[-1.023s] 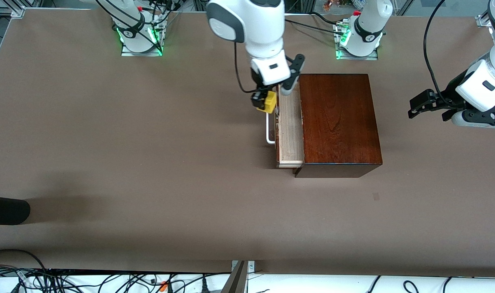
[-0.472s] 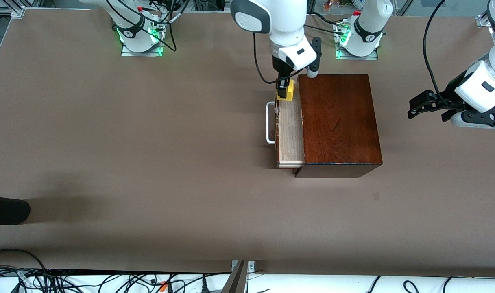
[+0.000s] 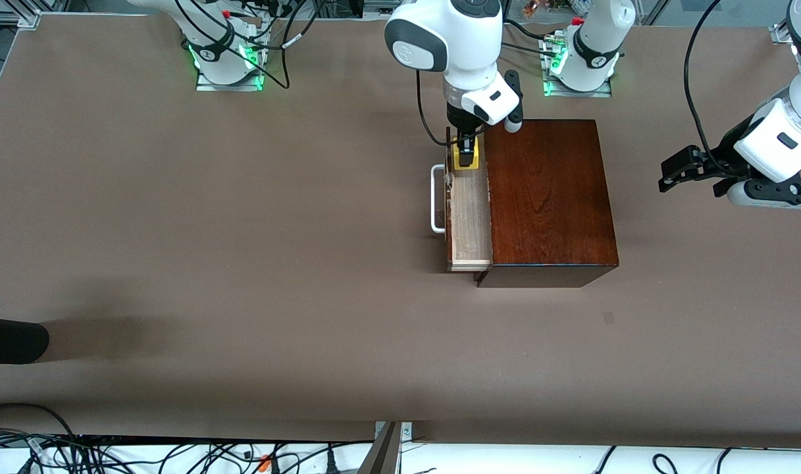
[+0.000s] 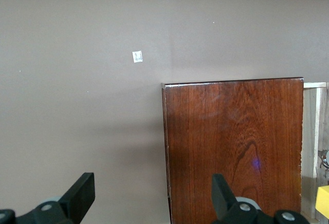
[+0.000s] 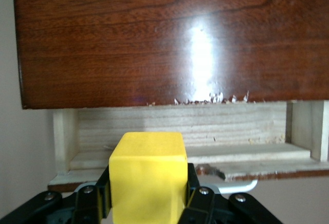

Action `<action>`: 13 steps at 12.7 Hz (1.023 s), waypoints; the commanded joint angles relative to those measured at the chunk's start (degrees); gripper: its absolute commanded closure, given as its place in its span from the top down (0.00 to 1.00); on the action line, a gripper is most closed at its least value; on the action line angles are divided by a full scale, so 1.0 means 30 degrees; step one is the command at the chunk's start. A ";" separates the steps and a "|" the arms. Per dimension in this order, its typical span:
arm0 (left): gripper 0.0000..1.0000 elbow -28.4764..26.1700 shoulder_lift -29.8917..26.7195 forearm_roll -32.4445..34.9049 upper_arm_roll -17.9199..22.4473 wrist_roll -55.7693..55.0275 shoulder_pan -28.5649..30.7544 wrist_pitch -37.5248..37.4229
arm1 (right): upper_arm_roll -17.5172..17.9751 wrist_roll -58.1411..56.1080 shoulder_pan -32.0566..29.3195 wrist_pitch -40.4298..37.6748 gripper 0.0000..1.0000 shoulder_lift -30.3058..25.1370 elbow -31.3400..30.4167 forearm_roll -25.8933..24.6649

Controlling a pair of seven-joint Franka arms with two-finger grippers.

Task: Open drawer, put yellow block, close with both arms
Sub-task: 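Lower the cube into the drawer and open the right gripper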

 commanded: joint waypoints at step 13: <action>1.00 0.0617 0.0300 -0.0219 0.0009 0.0375 0.0150 -0.0213 | -0.0637 -0.0386 0.0245 0.1667 0.14 0.2349 0.0540 -0.0838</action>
